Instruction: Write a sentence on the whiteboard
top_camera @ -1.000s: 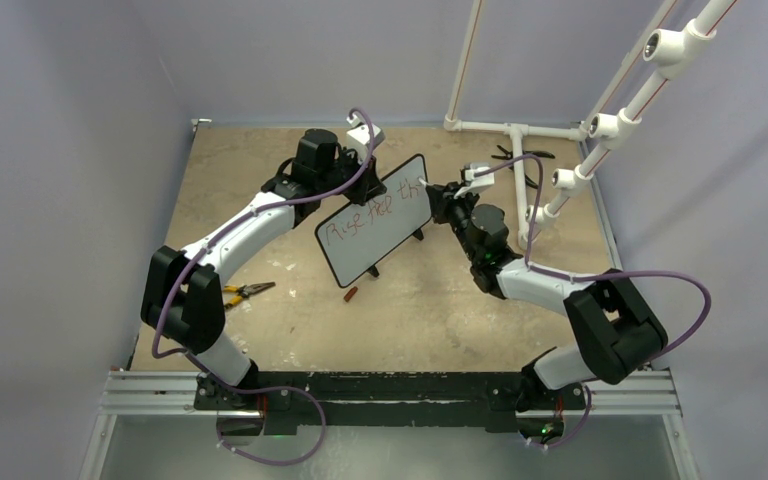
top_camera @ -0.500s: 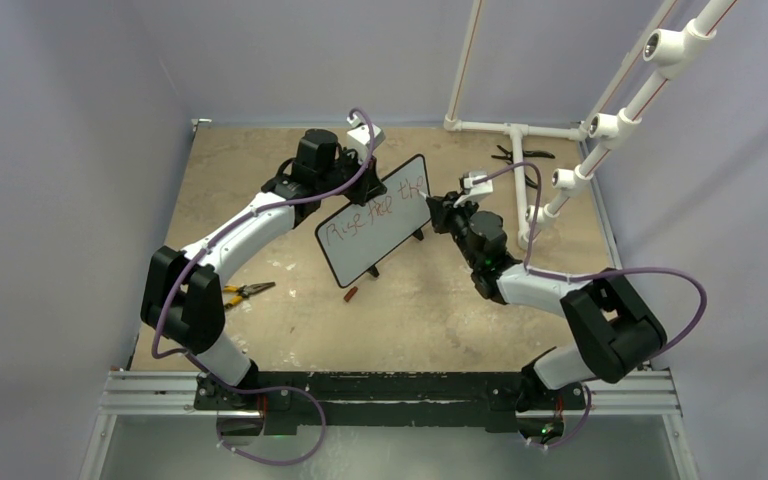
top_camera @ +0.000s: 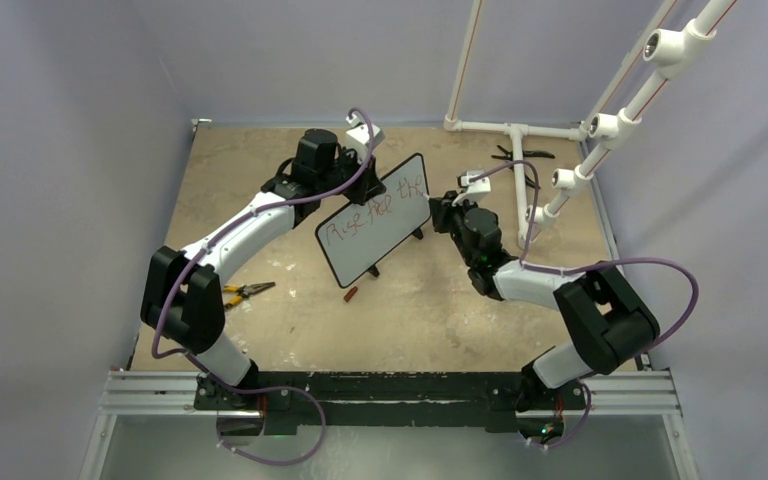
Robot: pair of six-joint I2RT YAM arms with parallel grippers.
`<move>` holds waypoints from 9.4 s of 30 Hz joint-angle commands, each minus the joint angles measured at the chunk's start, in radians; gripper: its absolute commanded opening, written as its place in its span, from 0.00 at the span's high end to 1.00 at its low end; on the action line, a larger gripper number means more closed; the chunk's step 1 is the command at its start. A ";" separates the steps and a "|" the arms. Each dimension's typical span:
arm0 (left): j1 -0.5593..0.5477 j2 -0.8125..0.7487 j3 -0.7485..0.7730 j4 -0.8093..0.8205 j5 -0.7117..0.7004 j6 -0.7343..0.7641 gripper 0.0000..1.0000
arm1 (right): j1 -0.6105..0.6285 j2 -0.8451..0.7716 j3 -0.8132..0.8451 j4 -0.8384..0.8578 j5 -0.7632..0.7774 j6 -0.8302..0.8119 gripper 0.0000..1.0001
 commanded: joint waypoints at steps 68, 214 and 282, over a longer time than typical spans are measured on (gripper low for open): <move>0.177 -0.542 -0.510 -0.075 0.149 -0.001 0.90 | 0.282 0.043 -0.069 0.224 -0.450 -0.154 1.00; 0.177 -0.565 -0.517 -0.080 0.136 0.017 1.00 | 0.321 0.021 -0.022 0.112 -0.168 -0.100 1.00; 0.177 -0.567 -0.518 -0.080 0.140 0.015 1.00 | 0.321 0.060 0.018 0.062 -0.115 -0.104 1.00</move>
